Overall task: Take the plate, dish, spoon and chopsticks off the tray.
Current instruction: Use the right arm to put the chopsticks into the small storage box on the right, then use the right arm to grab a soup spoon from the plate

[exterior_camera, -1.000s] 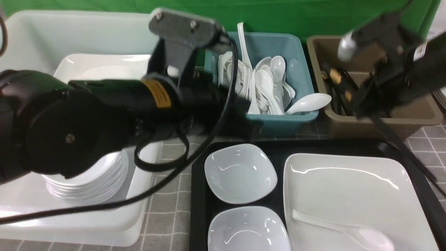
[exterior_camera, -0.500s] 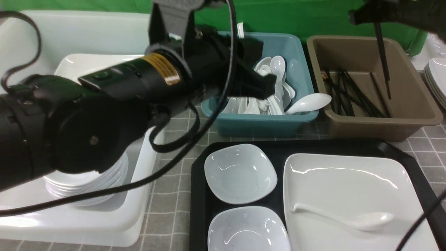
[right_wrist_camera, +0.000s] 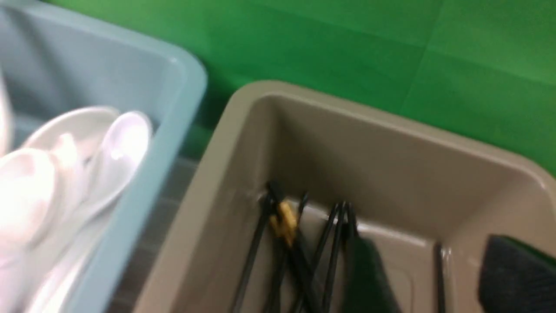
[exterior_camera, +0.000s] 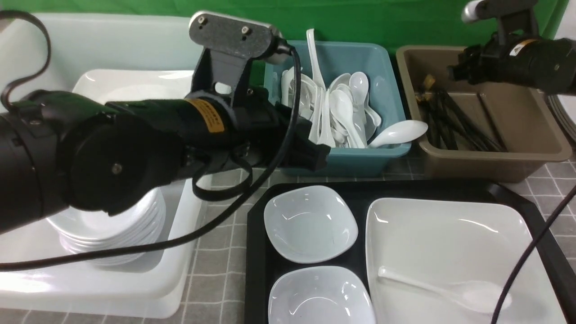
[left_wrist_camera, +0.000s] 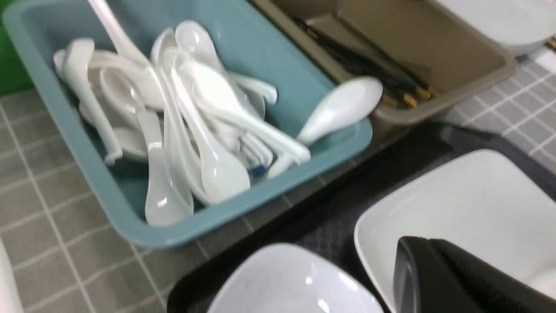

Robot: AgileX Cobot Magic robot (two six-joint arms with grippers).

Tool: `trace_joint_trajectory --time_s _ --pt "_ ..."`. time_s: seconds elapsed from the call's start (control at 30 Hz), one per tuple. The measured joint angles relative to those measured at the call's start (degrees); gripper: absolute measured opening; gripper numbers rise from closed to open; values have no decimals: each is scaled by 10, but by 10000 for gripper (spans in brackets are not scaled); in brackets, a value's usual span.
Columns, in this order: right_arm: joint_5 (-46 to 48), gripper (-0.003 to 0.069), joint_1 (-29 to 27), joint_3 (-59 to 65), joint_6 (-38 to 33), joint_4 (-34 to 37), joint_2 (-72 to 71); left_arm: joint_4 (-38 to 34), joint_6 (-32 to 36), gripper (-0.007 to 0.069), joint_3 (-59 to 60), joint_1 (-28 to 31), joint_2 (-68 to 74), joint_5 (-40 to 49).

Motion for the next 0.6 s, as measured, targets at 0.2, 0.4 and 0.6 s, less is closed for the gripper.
trace_joint_trajectory --time_s 0.2,0.4,0.6 --pt "322 169 0 -3 25 27 -143 8 -5 1 0 0 -15 84" --pt "573 45 34 29 -84 92 -190 19 -8 1 0 5 -19 205" --pt "498 332 148 161 -112 77 -178 22 -8 1 0 5 -19 292"
